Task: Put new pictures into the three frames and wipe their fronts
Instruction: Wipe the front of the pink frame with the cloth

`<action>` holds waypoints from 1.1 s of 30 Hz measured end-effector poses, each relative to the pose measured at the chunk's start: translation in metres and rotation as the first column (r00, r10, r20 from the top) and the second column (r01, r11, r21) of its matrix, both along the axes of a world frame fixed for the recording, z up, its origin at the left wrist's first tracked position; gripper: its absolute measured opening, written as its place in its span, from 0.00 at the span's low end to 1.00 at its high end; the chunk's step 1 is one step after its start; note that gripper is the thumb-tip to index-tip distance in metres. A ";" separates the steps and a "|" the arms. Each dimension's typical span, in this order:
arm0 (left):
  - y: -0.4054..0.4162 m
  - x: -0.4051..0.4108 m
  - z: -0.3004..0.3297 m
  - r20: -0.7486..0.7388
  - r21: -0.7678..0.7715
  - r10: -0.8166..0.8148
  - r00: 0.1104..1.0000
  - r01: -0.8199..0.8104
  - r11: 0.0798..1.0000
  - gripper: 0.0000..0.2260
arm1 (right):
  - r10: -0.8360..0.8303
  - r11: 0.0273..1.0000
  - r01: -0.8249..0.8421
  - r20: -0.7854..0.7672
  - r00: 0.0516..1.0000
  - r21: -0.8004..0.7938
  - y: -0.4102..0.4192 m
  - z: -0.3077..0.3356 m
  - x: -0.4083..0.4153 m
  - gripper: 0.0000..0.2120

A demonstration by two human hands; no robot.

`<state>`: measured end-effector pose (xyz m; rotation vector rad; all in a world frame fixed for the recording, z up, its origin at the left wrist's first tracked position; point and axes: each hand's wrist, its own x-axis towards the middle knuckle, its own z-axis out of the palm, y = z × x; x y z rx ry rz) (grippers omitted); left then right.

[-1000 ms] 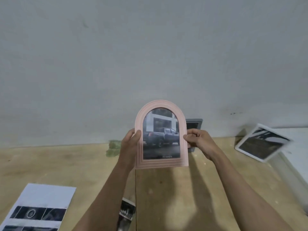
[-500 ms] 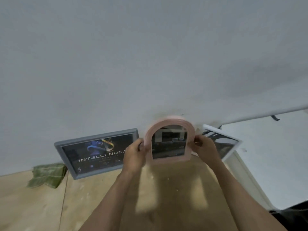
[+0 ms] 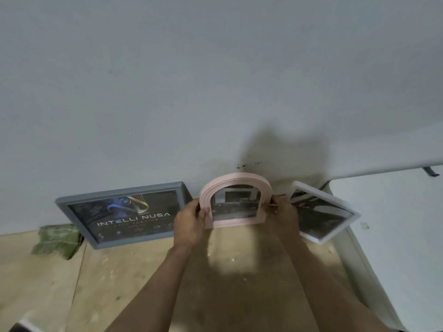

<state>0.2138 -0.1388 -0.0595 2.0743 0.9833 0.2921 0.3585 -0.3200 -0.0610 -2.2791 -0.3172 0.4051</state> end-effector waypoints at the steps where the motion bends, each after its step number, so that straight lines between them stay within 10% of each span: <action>1: 0.000 0.003 -0.002 -0.009 0.015 0.007 1.000 -0.007 1.000 0.05 | 0.000 1.000 0.000 0.011 1.000 -0.013 0.001 -0.002 0.001 0.08; 14: 0.005 0.016 -0.012 -0.079 0.032 0.044 0.996 -0.042 0.999 0.08 | -0.021 0.976 0.042 0.097 0.995 -0.213 0.015 -0.017 0.006 0.08; 33: -0.050 -0.037 0.035 0.009 0.030 0.041 0.999 -0.041 0.999 0.08 | -0.148 0.982 0.163 0.156 0.977 -0.091 -0.030 0.038 -0.071 0.14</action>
